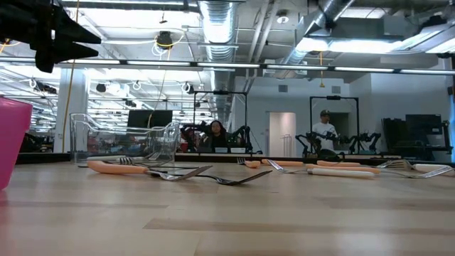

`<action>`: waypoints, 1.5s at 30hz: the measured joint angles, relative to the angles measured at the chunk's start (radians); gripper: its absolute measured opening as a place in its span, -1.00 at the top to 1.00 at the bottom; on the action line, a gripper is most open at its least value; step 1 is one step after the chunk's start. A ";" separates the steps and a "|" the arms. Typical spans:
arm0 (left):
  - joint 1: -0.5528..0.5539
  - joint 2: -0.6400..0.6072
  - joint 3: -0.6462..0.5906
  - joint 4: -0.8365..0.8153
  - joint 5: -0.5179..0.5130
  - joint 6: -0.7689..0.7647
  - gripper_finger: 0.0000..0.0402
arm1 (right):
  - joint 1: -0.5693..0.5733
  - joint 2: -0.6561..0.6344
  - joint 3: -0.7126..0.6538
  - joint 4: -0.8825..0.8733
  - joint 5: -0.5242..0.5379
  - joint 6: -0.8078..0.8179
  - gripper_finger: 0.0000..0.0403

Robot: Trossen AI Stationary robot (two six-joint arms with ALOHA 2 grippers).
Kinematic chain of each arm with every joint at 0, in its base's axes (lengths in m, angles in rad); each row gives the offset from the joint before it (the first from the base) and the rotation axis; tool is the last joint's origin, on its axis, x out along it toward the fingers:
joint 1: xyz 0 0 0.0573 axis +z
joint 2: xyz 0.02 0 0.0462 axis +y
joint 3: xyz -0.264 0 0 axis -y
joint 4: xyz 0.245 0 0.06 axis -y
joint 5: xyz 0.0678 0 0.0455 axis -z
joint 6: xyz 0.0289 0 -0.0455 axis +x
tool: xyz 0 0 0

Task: Sort silverware by color (type)
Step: Put the black fork into the red bin

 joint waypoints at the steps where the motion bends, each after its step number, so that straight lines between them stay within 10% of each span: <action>1: 0.000 0.000 0.000 0.000 0.000 -0.001 0.11 | -0.003 -0.021 -0.070 0.068 -0.002 0.006 0.89; 10: 0.000 0.000 0.000 0.000 0.000 -0.002 0.11 | 0.009 -0.027 -0.572 0.801 -0.112 0.118 0.89; 19: 0.000 0.000 0.000 0.000 -0.006 -0.002 0.11 | 0.118 0.332 -0.714 1.474 -0.129 0.178 0.89; 27: 0.000 0.000 0.000 0.000 -0.024 -0.006 0.11 | 0.178 0.706 -0.564 1.795 -0.157 0.170 0.89; 45: 0.000 0.000 0.000 0.000 -0.016 -0.010 0.11 | 0.230 1.279 0.182 1.763 -0.527 0.283 0.88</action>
